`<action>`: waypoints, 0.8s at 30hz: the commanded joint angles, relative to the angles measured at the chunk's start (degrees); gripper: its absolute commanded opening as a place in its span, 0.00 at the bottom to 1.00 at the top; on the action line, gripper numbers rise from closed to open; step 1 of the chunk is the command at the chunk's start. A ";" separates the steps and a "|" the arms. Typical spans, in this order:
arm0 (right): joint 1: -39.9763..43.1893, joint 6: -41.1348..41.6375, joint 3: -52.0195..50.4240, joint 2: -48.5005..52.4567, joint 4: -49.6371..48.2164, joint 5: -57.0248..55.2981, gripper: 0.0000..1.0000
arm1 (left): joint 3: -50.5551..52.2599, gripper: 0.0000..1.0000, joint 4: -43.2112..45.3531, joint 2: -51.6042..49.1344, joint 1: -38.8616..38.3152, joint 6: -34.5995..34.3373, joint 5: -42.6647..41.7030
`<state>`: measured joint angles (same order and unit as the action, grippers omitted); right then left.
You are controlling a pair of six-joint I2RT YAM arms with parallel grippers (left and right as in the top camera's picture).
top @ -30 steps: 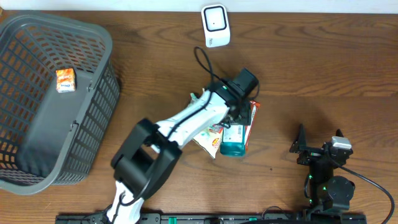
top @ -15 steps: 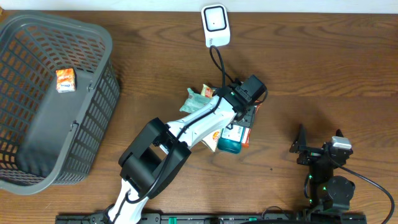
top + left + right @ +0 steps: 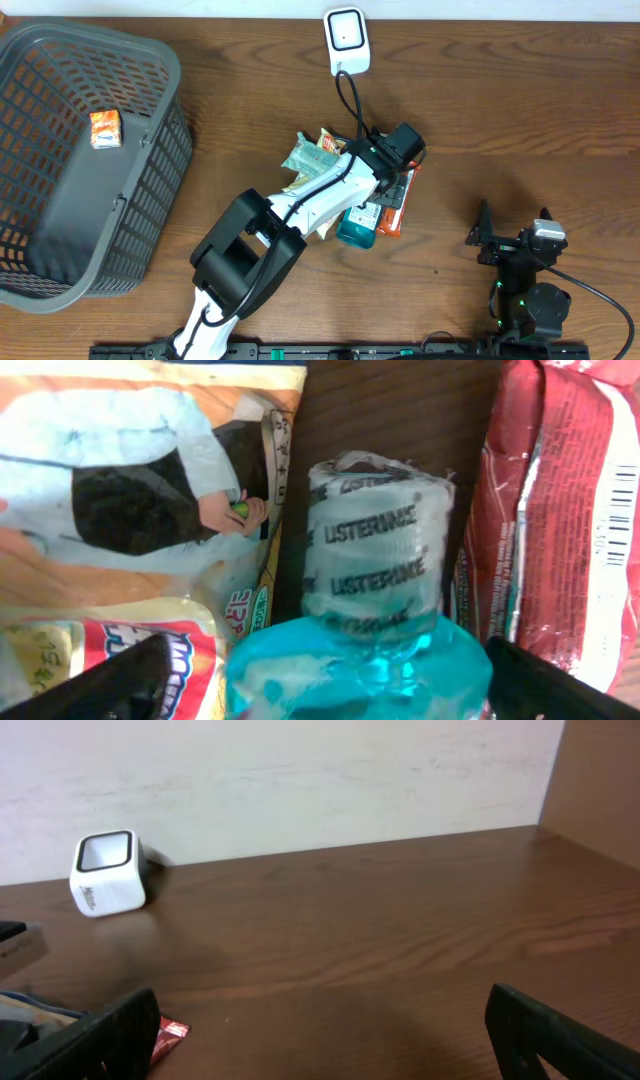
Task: Scan the item barcode
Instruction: 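Carry the mouthwash bottle out and set it beside the candy bar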
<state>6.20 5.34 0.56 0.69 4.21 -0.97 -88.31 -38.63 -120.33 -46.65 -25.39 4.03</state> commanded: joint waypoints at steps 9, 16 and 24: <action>0.50 -0.94 -0.26 -0.20 0.02 0.26 0.99 | -0.90 0.98 -0.28 14.80 0.33 2.69 1.46; 0.50 -0.94 -0.26 -0.20 0.02 0.26 0.99 | -0.90 0.98 -0.31 22.05 0.33 3.63 2.29; 0.50 -0.94 -0.26 -0.20 0.02 0.26 0.99 | -0.90 0.98 -1.25 25.94 0.33 5.29 6.62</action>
<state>6.20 5.34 0.56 0.69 4.21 -0.97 -88.31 -39.44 -96.23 -46.61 -21.85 8.05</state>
